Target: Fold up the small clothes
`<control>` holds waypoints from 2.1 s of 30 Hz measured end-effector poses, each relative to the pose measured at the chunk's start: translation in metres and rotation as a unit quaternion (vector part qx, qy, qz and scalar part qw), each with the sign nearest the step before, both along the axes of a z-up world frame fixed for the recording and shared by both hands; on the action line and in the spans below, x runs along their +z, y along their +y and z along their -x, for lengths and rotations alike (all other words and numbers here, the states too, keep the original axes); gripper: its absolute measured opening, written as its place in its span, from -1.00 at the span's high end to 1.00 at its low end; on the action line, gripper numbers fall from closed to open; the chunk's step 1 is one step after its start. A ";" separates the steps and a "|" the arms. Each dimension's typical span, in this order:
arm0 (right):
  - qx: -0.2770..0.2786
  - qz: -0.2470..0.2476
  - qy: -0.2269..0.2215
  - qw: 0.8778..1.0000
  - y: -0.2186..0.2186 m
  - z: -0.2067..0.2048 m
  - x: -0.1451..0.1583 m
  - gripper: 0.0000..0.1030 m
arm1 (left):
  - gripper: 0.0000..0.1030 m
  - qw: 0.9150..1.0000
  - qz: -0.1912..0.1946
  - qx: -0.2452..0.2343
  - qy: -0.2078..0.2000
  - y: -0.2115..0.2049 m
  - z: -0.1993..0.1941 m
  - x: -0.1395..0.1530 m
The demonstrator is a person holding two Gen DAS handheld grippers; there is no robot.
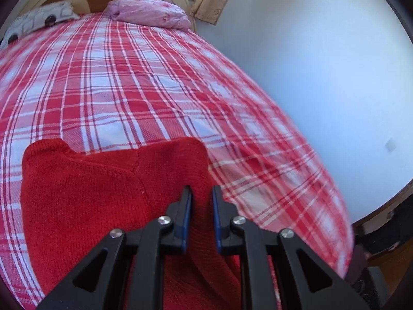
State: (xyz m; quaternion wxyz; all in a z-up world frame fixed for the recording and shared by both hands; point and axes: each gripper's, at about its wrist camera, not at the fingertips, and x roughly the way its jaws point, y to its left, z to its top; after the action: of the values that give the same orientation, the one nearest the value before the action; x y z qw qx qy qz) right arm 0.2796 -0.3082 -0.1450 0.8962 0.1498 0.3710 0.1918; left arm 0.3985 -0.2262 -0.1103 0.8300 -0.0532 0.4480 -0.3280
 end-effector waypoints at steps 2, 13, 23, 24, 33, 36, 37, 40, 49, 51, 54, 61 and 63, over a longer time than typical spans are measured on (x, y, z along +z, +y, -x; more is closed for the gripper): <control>0.003 -0.006 0.021 1.000 -0.005 -0.001 -0.011 0.76 | 0.54 0.999 -0.032 0.002 -0.015 -0.011 0.005 -0.008; -0.044 0.003 -0.027 0.999 -0.030 0.015 0.006 -0.22 | -0.97 0.969 -0.124 0.041 -0.208 0.044 0.085 0.031; 0.019 0.018 -0.110 0.994 0.028 0.005 0.050 -0.22 | -0.97 0.979 -0.138 0.088 -0.124 0.106 0.098 -0.025; 0.023 0.022 -0.105 0.994 0.035 -0.001 0.049 -0.22 | -0.97 0.979 -0.134 0.091 -0.122 0.108 0.099 -0.028; -0.024 0.023 -0.008 0.999 0.016 -0.050 -0.002 -0.21 | -1.00 0.985 -0.101 0.088 -0.108 0.108 0.100 -0.040; -0.031 0.044 -0.005 0.999 0.014 -0.046 -0.005 -0.21 | -1.00 0.986 -0.096 0.088 -0.105 0.109 0.101 -0.042; -0.032 0.054 -0.003 0.998 0.014 -0.046 -0.004 -0.21 | -1.00 0.986 -0.093 0.088 -0.103 0.110 0.101 -0.042; -0.035 0.063 -0.004 0.997 0.013 -0.046 0.003 -0.22 | -1.00 0.987 -0.086 0.091 -0.098 0.113 0.102 -0.043; -0.013 0.104 -0.119 0.987 0.051 -0.037 0.073 -0.22 | -1.00 0.990 -0.063 0.094 -0.080 0.117 0.103 -0.046; 0.000 0.111 -0.098 0.989 0.064 -0.054 0.068 -0.22 | -1.00 0.990 -0.065 0.094 -0.082 0.117 0.103 -0.046; 0.014 0.076 -0.032 0.996 0.068 -0.089 0.046 -0.22 | -1.00 0.990 -0.064 0.094 -0.081 0.116 0.104 -0.047; -0.016 0.060 0.052 0.997 0.048 -0.134 -0.005 -0.22 | -1.00 0.992 -0.056 0.085 -0.069 0.116 0.103 -0.050; -0.015 0.077 0.045 0.996 0.054 -0.129 0.000 -0.22 | -1.00 0.993 -0.054 0.085 -0.068 0.117 0.103 -0.050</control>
State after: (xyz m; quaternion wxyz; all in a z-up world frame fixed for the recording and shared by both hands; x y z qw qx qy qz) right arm 0.4086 -0.2539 -0.1455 0.8904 0.0944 0.4219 0.1425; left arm 0.2953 -0.1094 -0.1602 0.8850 -0.0239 0.4014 -0.2347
